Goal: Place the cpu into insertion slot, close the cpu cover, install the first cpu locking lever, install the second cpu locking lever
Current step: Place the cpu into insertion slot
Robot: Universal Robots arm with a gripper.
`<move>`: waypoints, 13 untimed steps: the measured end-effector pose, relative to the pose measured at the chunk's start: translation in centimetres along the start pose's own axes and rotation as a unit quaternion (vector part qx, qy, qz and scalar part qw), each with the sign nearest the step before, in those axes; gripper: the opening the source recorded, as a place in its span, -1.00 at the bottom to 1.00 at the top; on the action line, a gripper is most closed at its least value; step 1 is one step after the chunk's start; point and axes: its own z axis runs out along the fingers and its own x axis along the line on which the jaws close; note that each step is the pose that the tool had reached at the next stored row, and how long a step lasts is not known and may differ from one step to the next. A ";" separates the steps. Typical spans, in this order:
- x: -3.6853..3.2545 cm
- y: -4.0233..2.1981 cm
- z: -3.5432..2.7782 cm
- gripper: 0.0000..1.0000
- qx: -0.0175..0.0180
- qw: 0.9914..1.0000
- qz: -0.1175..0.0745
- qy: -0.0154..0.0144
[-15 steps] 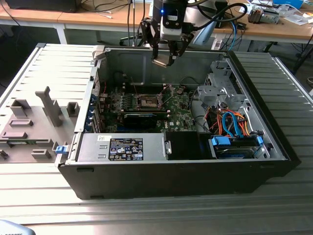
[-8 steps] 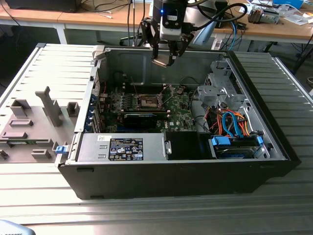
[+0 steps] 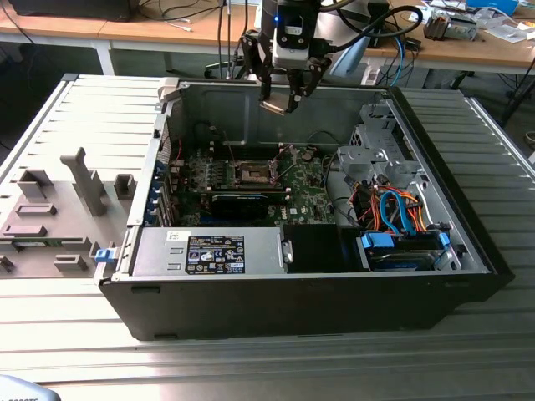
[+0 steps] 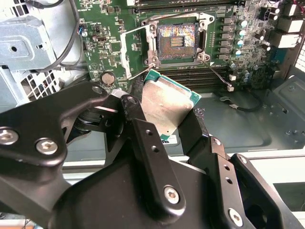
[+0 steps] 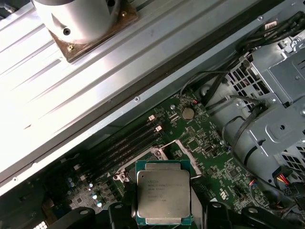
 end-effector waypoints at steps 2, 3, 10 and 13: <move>0.00 0.00 0.00 0.09 0.000 1.000 0.002 0.000; 0.00 0.00 0.00 0.09 0.000 1.000 0.003 0.000; 0.00 0.00 0.00 0.09 0.000 1.000 0.009 -0.001; 0.00 0.00 0.00 0.09 -0.001 1.000 0.012 -0.001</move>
